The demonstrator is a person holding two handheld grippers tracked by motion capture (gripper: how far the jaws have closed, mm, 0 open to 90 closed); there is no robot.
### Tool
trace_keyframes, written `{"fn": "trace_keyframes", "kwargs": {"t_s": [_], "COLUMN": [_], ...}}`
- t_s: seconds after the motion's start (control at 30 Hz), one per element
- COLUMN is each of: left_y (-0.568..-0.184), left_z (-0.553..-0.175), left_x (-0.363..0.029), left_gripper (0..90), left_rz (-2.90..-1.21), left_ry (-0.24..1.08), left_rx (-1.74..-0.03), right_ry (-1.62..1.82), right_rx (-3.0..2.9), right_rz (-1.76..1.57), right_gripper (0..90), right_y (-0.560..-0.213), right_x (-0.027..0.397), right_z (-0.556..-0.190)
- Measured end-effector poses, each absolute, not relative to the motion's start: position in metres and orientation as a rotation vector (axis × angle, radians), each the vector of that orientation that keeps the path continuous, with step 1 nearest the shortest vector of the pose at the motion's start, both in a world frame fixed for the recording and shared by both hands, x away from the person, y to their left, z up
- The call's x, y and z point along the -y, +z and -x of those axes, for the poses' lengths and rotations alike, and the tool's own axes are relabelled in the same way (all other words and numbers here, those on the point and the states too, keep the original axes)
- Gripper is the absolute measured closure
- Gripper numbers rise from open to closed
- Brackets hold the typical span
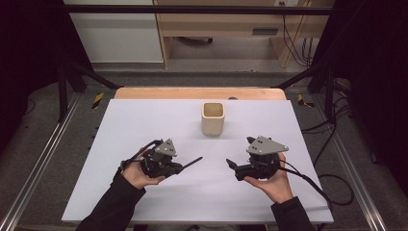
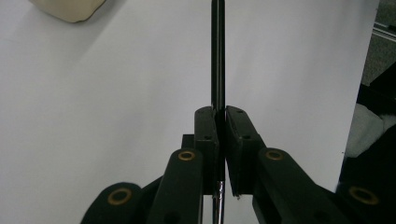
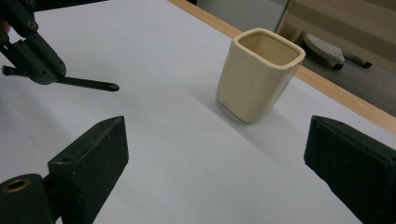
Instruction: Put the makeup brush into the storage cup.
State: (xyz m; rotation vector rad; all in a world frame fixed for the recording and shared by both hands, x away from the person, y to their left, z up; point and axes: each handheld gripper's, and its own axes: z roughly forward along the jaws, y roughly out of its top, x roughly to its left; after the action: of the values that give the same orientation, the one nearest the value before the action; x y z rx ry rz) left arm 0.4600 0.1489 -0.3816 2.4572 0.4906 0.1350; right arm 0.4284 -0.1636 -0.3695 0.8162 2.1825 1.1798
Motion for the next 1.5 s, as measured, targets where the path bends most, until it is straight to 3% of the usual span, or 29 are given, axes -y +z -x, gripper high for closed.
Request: {"fn": "trace_keyframes", "kwargs": {"t_s": [0.9,1.5], "left_y": [-0.375,-0.372], "left_z": [-0.461,-0.461], "left_x": [-0.125,-0.110], "left_gripper": [83.8,83.8], "left_rz": [-2.505,-2.550], "left_ry": [0.051,0.013], "left_rx": [-0.349,-0.322], "right_ry": [1.018,0.855], "right_rx": [-2.366,-2.473], "right_rz": [-0.553,-0.328], "right_gripper": [8.6,16.0], "right_y": [-0.367,-0.372], "right_x": [0.125,0.106], "right_z": [-0.416,-0.408]}}
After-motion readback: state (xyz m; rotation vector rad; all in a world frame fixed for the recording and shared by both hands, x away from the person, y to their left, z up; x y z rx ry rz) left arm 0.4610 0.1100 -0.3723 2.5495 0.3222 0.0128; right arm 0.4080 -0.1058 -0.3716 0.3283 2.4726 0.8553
